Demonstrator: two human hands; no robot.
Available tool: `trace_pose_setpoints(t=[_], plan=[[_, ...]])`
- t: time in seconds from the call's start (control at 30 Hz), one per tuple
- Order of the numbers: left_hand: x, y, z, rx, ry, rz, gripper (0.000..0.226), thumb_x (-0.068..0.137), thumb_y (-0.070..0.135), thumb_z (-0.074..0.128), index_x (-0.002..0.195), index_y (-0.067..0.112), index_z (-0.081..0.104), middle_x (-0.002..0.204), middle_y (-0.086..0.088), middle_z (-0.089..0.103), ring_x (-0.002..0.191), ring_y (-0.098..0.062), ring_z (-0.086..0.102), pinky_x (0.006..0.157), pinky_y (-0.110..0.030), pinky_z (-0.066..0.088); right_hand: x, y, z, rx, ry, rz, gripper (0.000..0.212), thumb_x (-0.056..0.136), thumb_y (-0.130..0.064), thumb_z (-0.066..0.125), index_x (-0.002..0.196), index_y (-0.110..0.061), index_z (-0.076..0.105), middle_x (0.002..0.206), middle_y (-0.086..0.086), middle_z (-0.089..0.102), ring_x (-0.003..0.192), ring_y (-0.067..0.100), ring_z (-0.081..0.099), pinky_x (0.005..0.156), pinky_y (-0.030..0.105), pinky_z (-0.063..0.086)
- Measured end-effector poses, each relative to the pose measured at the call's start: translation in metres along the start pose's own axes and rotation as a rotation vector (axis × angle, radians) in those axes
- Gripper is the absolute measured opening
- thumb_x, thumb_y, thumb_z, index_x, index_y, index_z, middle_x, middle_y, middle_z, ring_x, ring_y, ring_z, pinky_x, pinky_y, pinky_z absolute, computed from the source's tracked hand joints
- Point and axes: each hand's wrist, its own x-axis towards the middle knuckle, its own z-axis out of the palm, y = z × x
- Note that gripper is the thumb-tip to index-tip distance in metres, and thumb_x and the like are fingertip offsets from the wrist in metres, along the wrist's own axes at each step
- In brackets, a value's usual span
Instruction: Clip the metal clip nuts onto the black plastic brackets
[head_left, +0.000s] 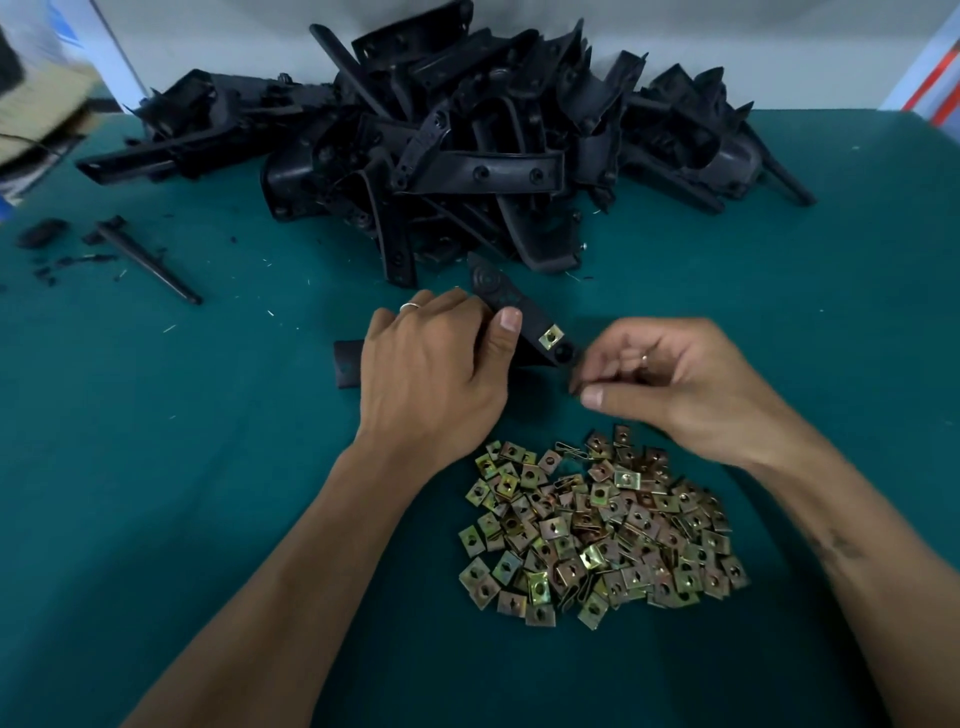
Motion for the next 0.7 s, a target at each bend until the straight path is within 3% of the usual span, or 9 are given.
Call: trace_pose_setpoints(t=[0.1,0.2,0.3,0.43,0.7], plan=[[-0.001,0.000,0.001,-0.067,0.002,0.103,0.042,0.105,0.044,0.036,0.066,0.027,0.032,0.066,0.014,0.034,0.066,-0.018,0.038,0.068,-0.039,0.039,0.003,0.001,-0.003,0.472,0.185,-0.034,0.014,0.083,-0.007,0.070,0.094,-0.004,0.063,0.085,0.012,0.075,0.078,0.026,0.073,0.059,0.027,0.052],[-0.002,0.000,0.003,-0.112,-0.048,0.210,0.039,0.106,0.044,0.037,0.070,0.028,0.037,0.074,0.017,0.043,0.070,-0.013,0.041,0.070,-0.038,0.039,0.004,0.001,-0.002,0.685,0.298,-0.041,0.013,0.086,-0.004,0.066,0.099,-0.005,0.065,0.081,0.010,0.070,0.072,0.020,0.066,0.060,0.024,0.050],[-0.001,0.000,0.004,-0.121,-0.057,0.240,0.037,0.105,0.045,0.037,0.071,0.030,0.038,0.080,0.018,0.046,0.073,-0.013,0.045,0.072,-0.038,0.039,0.006,0.001,0.007,0.679,0.318,-0.061,0.015,0.090,0.002,0.064,0.099,-0.007,0.073,0.078,0.008,0.066,0.071,0.017,0.059,0.063,0.024,0.049],[-0.001,0.000,0.004,-0.102,-0.063,0.278,0.034,0.105,0.046,0.037,0.074,0.031,0.038,0.080,0.016,0.046,0.074,-0.016,0.046,0.071,-0.040,0.039,0.011,-0.007,0.024,0.560,0.374,-0.081,0.020,0.085,-0.004,0.072,0.094,-0.019,0.082,0.092,0.007,0.078,0.081,0.016,0.070,0.070,0.022,0.054],[-0.001,-0.003,0.005,-0.021,-0.067,0.267,0.049,0.105,0.049,0.037,0.078,0.017,0.063,0.083,0.004,0.063,0.078,-0.024,0.055,0.073,-0.045,0.041,0.011,-0.016,0.030,0.346,0.441,-0.170,0.027,0.093,-0.005,0.069,0.101,-0.028,0.080,0.100,-0.004,0.079,0.095,0.011,0.074,0.085,0.020,0.056]])
